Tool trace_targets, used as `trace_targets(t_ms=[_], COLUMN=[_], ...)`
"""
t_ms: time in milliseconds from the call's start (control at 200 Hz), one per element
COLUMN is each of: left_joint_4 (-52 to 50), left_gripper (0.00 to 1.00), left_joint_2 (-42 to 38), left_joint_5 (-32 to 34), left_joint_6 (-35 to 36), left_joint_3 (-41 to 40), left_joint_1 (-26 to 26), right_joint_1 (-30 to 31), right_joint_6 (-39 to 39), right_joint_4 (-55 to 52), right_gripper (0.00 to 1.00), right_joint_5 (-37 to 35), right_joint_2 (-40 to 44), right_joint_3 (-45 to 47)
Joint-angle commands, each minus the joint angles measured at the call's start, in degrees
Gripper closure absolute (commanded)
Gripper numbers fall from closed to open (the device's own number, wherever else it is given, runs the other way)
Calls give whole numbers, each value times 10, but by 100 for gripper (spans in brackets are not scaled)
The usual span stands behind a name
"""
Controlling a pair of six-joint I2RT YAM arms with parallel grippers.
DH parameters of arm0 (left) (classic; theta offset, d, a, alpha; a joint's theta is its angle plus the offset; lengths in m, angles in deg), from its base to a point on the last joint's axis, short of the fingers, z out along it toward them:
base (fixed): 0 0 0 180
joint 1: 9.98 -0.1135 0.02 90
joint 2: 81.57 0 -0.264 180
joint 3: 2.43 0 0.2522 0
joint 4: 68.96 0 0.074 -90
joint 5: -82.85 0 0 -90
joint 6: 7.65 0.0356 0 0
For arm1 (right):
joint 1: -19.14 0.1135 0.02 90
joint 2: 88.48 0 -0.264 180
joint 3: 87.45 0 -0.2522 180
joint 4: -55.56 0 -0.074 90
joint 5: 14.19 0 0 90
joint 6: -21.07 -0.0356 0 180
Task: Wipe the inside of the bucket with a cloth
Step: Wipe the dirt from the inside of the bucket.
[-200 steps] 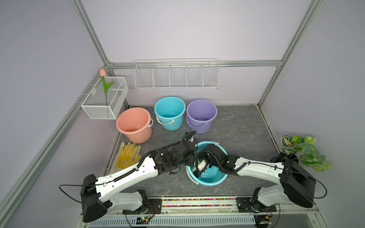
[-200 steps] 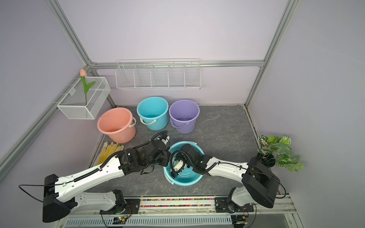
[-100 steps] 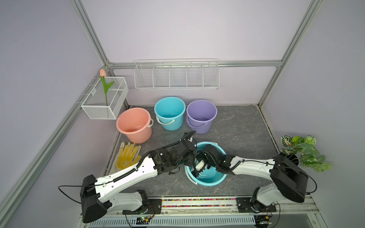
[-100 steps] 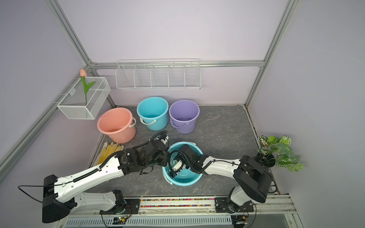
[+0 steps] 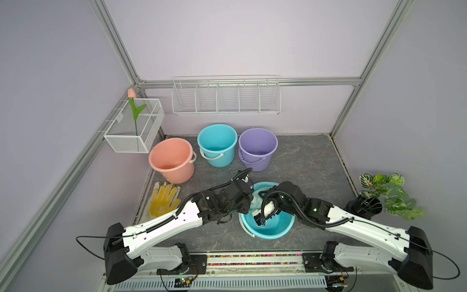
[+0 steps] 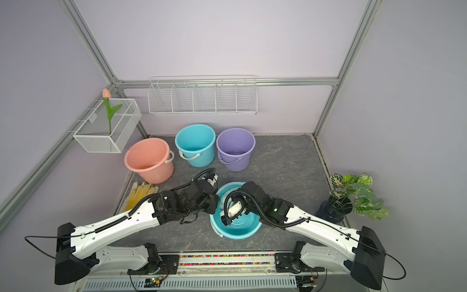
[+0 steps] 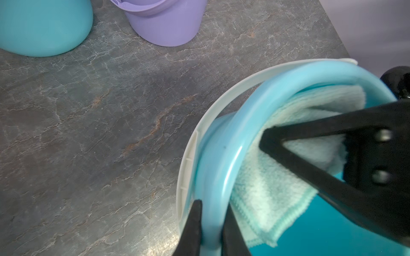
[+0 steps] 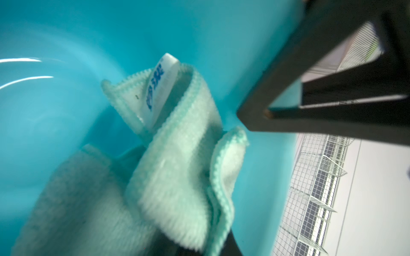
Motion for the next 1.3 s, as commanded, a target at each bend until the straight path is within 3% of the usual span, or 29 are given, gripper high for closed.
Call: trace_targets(t_ms=[0,350,630,1295], left_joint_4=[20,21,16,14], left_gripper=[100,100,100,100], left_joint_2=[3,6,4,0], left_joint_5=[-4,-7,-9,-11], left_joint_6=[-2,-3,-4,-6], left_joint_3=[7,9,9,8], left_joint_1=[3,3,3,3], right_joint_1=[8,17,17,-9], right_joint_6=[2,66,66,-33], right_joint_4=[-59,-133,-126,53], right_gripper=[93,93,93,93], right_joint_5=[-47,-146,-132,-50], right_joint_2=[23,17,-52,-241], right_joint_3=[-29,-81,-69,38])
